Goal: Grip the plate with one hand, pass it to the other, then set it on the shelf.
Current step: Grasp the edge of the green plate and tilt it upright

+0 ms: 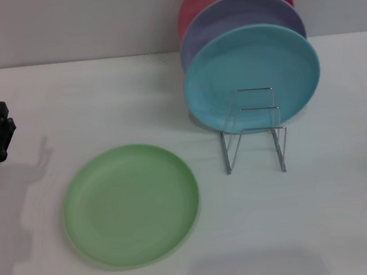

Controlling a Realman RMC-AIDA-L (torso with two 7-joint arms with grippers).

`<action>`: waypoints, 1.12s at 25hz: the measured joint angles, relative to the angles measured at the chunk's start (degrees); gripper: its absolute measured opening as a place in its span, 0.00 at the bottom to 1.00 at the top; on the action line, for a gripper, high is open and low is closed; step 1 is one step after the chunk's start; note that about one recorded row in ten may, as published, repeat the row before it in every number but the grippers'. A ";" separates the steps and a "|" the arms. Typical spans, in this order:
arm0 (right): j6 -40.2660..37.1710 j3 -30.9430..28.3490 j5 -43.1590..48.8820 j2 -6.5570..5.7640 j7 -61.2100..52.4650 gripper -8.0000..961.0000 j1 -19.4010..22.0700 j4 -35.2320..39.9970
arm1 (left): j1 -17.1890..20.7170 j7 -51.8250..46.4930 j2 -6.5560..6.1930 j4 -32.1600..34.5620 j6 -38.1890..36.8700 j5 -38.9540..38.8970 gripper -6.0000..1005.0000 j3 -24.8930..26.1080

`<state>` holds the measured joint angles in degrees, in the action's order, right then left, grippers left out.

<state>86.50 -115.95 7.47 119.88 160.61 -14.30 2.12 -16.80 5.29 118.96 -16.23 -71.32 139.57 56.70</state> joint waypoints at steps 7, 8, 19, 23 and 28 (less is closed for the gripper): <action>0.96 1.02 0.00 0.00 -0.09 0.86 0.43 0.30 | 1.93 -0.03 0.12 -1.05 -3.04 -0.09 0.80 -0.27; 1.00 1.51 0.00 0.00 -0.11 0.86 0.48 0.37 | 2.14 -0.13 0.07 -1.33 -2.95 -0.04 0.80 -0.77; 0.81 3.56 0.08 0.00 -0.23 0.86 0.38 0.40 | 7.48 0.71 -10.91 -35.69 32.56 3.24 0.80 0.60; 0.59 3.55 0.09 0.00 -0.26 0.86 0.23 0.42 | 14.07 0.81 -13.00 -63.84 70.56 10.51 0.79 10.75; 0.51 3.60 0.34 0.00 -0.27 0.86 0.12 0.43 | 15.71 8.97 -4.87 -77.18 101.70 14.14 0.79 20.96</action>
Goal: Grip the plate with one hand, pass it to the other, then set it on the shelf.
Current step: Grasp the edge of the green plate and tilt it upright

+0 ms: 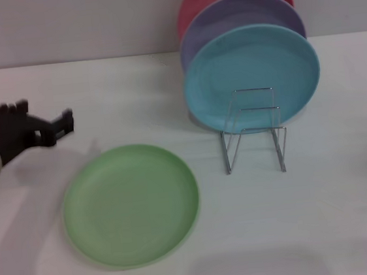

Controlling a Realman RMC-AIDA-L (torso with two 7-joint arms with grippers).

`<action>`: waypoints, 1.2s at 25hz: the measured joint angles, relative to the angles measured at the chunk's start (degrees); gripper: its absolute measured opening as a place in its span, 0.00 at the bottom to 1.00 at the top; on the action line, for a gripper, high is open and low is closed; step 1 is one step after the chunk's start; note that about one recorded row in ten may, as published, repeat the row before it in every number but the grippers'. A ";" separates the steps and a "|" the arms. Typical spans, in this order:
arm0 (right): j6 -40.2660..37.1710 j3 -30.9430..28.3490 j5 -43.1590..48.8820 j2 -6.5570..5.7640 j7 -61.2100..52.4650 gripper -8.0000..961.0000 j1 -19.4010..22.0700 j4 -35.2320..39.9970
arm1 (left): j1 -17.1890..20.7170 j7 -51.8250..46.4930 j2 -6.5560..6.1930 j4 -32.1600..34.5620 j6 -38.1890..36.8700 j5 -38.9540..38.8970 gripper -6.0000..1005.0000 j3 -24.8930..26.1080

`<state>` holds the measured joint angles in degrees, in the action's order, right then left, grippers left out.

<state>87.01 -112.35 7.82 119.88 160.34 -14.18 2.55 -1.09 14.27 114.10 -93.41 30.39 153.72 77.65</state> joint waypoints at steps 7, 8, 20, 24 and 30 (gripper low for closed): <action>-0.19 0.03 0.32 0.00 -0.02 0.86 -0.13 0.00 | -4.31 4.37 3.87 -1.12 20.73 -4.63 0.79 7.90; -0.24 0.03 0.33 0.00 -0.02 0.86 -0.14 0.00 | -4.31 4.37 3.87 -1.12 20.73 -4.63 0.79 7.90; -0.62 0.12 1.03 0.00 -0.07 0.86 -0.32 0.00 | -7.79 4.09 4.08 7.13 24.64 -4.16 0.79 8.45; -0.62 0.11 1.11 0.00 -0.07 0.86 -0.33 0.00 | -8.60 4.06 4.09 8.34 26.25 -4.14 0.79 8.58; -0.60 0.49 1.29 0.00 -0.10 0.86 -0.41 -0.10 | -9.77 3.24 4.12 10.14 27.45 -3.80 0.78 8.71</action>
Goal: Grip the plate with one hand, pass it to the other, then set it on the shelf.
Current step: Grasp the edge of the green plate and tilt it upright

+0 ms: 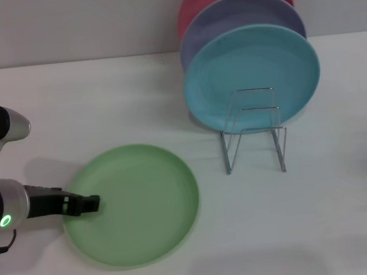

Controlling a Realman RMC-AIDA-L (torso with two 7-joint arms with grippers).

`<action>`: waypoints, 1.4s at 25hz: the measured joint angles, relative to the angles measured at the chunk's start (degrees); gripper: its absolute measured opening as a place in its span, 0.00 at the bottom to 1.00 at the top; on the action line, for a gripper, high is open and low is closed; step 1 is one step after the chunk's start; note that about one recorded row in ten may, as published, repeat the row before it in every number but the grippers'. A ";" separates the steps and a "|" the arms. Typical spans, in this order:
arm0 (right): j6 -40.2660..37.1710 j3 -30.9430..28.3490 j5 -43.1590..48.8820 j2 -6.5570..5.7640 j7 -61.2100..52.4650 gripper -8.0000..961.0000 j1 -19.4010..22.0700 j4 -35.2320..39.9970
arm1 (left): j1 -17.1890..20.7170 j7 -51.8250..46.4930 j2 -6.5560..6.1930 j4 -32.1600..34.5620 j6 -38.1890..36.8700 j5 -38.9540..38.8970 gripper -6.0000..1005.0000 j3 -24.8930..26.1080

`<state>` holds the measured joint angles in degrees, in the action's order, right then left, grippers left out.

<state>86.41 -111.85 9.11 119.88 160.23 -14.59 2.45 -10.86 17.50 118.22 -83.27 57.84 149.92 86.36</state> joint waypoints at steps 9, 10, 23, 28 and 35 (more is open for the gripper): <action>0.36 0.96 0.16 0.00 -0.01 0.86 0.01 0.05 | -0.56 -3.10 0.11 -1.49 1.69 4.84 0.74 -0.53; 0.36 0.96 0.36 0.00 -0.01 0.86 -0.03 0.09 | -0.56 -3.10 0.11 -1.49 1.69 4.84 0.70 -0.53; 0.43 1.03 0.48 0.00 -0.01 0.86 0.04 -0.10 | -1.36 -1.84 -0.01 -1.58 2.21 4.77 0.13 -1.44; 0.59 1.03 0.48 -0.02 -0.49 0.86 -0.03 -0.27 | -1.78 -1.44 -0.01 -1.87 1.82 4.75 0.07 -1.27; 2.87 1.03 1.03 -0.09 -0.80 0.86 -0.24 -0.35 | -0.90 0.74 0.01 -7.62 -0.66 4.23 0.06 -0.92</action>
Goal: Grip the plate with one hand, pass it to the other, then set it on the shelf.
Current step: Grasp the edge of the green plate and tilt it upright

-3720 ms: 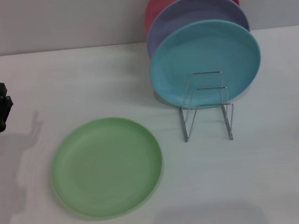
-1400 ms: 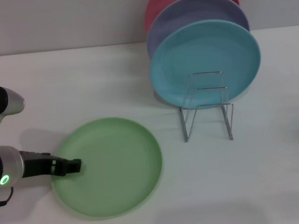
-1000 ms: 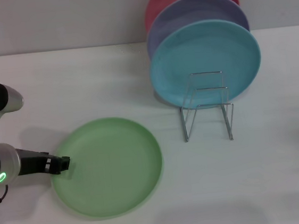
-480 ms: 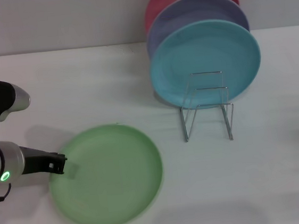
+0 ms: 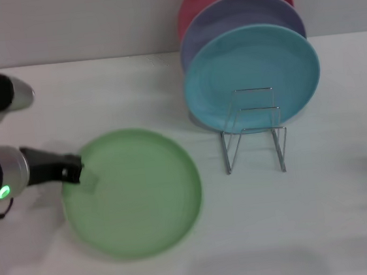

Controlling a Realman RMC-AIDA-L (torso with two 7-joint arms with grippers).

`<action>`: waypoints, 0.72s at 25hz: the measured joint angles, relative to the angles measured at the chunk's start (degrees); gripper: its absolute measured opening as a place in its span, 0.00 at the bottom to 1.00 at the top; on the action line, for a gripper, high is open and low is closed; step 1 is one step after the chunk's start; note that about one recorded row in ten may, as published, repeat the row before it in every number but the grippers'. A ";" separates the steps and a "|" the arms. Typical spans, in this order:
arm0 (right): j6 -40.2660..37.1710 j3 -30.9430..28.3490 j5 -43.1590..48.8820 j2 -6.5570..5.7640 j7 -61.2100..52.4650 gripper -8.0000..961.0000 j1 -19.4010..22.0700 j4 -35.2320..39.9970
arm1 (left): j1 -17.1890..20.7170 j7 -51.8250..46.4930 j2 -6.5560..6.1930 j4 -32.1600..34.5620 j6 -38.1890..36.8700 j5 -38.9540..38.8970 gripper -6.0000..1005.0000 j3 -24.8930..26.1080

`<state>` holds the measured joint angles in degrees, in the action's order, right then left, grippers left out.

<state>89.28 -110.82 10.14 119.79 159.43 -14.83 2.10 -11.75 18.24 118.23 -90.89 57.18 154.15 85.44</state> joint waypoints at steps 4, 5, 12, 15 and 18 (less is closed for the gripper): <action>3.76 0.00 0.87 0.00 -0.45 0.86 -0.02 -0.20 | 0.30 0.64 -0.07 -2.35 -1.28 -0.04 0.05 0.12; 5.49 0.00 1.22 0.00 -0.95 0.86 -0.02 -0.41 | 0.32 0.74 -0.08 -2.72 -1.50 -0.04 0.05 0.17; 11.52 0.02 9.33 -0.08 -10.55 0.86 0.66 -13.58 | 2.17 1.45 -0.16 -6.91 -7.15 -0.03 0.04 1.11; 9.28 2.88 13.44 -0.29 -15.21 0.86 -1.05 -23.73 | 3.17 1.92 -0.08 -8.32 -10.08 -0.04 0.04 0.93; 3.20 5.58 14.72 -0.76 -20.06 0.86 -1.86 -30.76 | 3.55 1.97 -0.05 -8.46 -11.71 -0.06 0.05 0.72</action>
<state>92.48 -105.24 24.86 119.03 139.37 -16.69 -28.66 -8.20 20.21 118.17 -99.35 45.47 154.09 86.17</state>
